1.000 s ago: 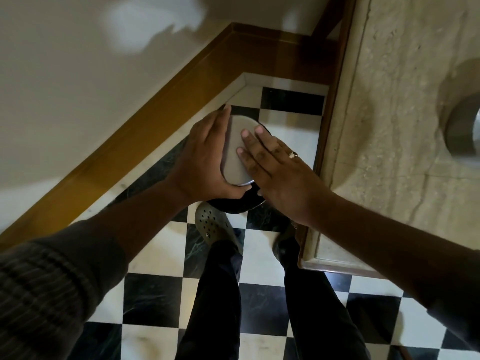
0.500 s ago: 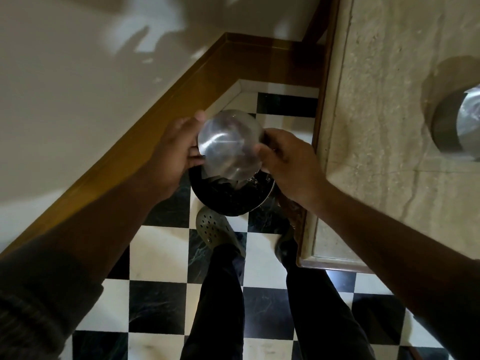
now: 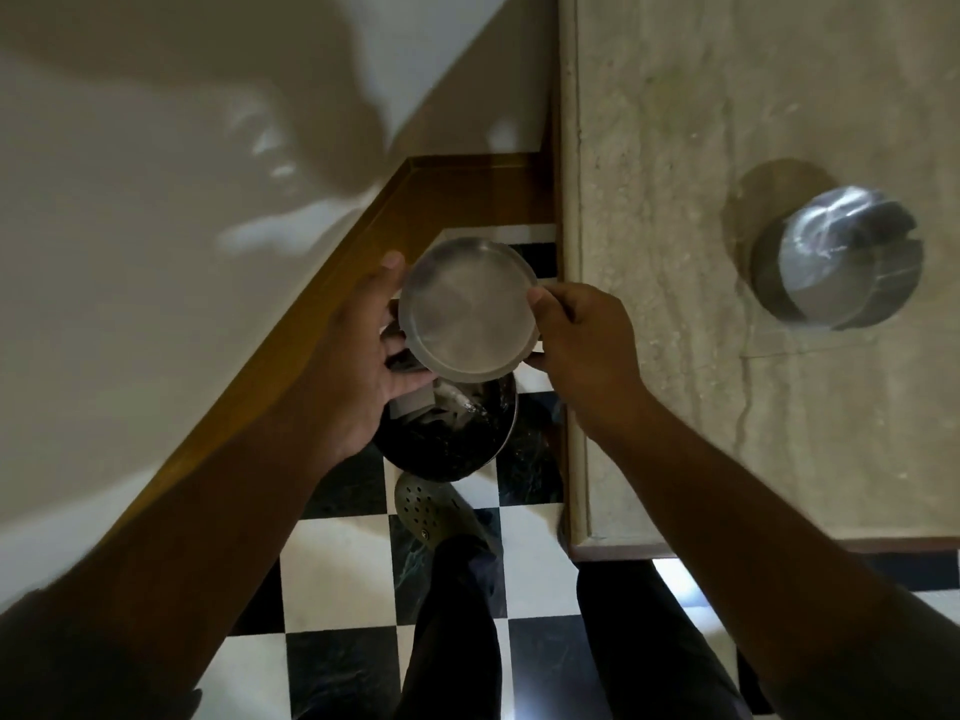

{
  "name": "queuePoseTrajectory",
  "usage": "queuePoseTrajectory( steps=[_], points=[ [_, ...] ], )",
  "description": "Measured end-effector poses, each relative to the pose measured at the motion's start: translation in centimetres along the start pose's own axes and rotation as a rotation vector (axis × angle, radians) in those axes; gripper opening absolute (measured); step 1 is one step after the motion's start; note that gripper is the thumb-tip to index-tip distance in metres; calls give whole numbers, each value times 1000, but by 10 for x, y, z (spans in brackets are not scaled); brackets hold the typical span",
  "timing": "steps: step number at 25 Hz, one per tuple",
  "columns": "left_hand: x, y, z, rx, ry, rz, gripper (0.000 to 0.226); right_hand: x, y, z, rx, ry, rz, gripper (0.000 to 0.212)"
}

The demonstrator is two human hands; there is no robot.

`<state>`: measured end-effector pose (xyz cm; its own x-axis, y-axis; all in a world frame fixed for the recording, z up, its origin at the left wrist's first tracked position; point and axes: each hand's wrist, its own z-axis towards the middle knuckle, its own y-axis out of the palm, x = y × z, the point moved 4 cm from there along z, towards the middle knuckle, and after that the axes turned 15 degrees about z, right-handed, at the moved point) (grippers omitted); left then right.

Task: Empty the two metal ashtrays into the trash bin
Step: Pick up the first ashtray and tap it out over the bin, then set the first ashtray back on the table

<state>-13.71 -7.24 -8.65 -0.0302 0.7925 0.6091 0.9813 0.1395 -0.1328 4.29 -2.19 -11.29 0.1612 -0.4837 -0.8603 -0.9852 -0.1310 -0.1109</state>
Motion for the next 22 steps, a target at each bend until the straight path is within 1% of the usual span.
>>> queuePoseTrajectory(
  steps=[1,3,4,5,8,13,19,22],
  points=[
    [8,9,-3,-9,25,4,71,-6,-8,1,22,-5,15,25],
    [26,33,-9,-29,87,12,48,-21,-32,5,73,10,30,23],
    [34,45,-10,-21,99,3,41,-25,-44,8,97,21,38,23],
    [41,58,-10,-7,90,-4,40,-28,-58,11,119,29,39,23],
    [56,94,-6,38,13,5,47,-29,-92,19,183,46,32,21],
    [61,141,4,17,51,70,53,-13,-123,24,305,36,11,20],
    [59,159,14,44,32,107,44,11,-132,31,322,15,-100,22],
    [59,163,18,84,9,106,40,17,-133,34,308,-11,-122,24]
  ],
)
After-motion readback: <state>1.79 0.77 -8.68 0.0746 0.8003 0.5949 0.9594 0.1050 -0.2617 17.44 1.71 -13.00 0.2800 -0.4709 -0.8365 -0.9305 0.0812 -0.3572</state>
